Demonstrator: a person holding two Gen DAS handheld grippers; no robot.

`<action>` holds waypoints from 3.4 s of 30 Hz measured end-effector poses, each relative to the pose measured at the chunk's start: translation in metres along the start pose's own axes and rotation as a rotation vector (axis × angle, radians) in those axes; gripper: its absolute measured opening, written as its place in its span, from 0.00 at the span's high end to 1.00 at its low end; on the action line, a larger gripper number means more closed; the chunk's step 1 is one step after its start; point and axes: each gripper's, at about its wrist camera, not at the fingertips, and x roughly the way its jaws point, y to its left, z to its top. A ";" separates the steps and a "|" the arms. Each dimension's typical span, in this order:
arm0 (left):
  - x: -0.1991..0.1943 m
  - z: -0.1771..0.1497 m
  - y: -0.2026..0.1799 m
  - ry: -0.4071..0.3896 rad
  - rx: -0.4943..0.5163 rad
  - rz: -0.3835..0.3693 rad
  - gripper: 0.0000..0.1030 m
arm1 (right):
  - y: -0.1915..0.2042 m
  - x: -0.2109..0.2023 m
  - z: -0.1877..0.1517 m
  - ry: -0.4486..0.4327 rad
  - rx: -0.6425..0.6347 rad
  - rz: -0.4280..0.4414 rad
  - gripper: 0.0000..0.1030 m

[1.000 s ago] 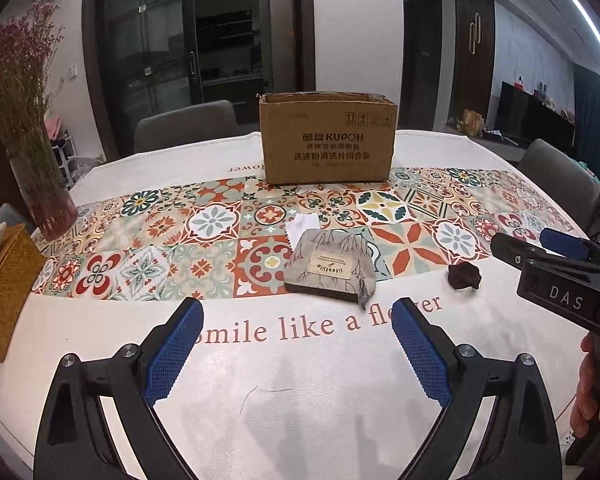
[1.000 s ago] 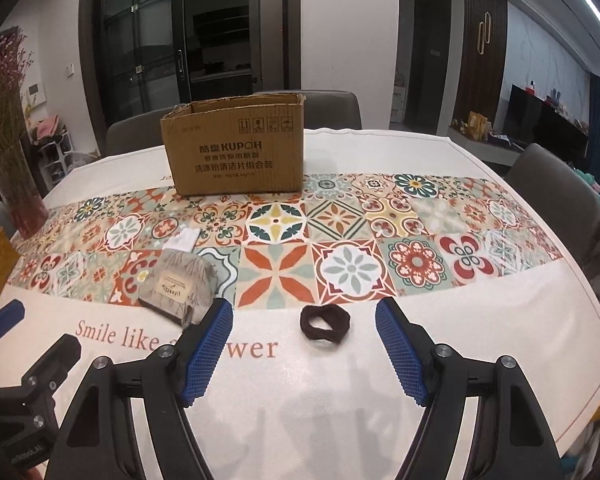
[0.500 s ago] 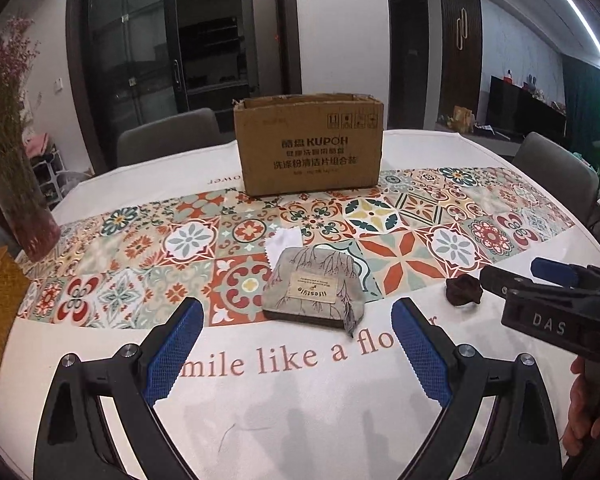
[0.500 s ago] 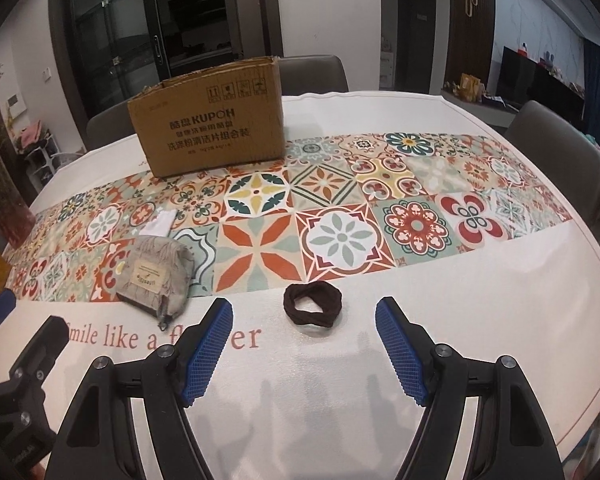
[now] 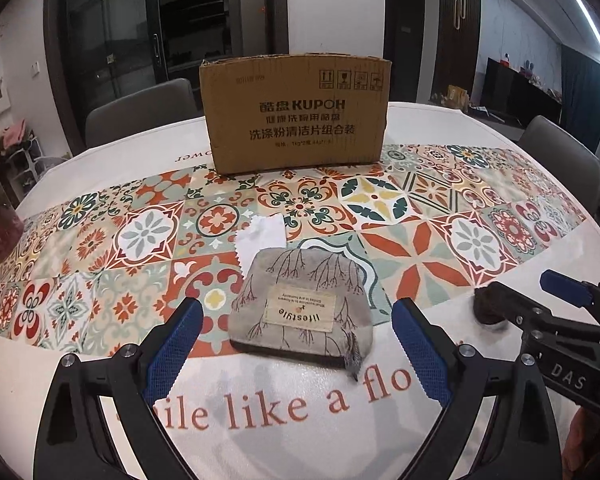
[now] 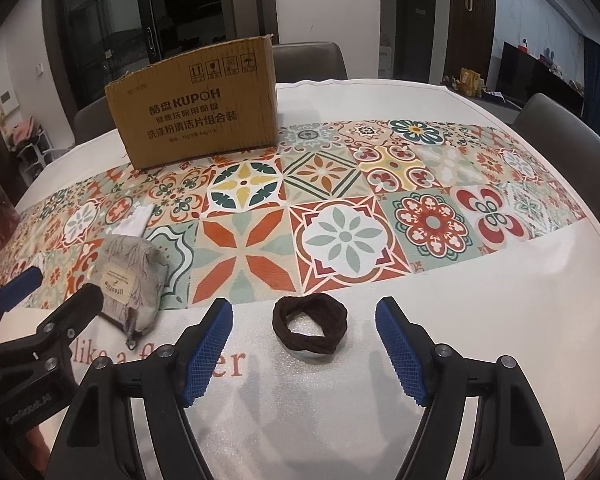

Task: Organize soft objects
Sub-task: 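Grasp the grey lifestyle pouch with the left tool while the right tool grasps the brown hair tie, then lift the pouch and hair tie and carry them over the box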

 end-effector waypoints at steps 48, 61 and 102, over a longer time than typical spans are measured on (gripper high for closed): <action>0.067 0.008 -0.001 0.137 0.060 -0.016 0.57 | 0.008 0.044 -0.005 0.082 -0.011 -0.036 0.69; 0.025 0.016 0.005 0.065 0.034 0.004 0.57 | 0.013 0.016 0.005 0.025 -0.022 0.012 0.79; -0.060 0.132 0.049 -0.219 -0.064 0.004 0.58 | 0.057 -0.073 0.129 -0.371 -0.085 0.188 0.79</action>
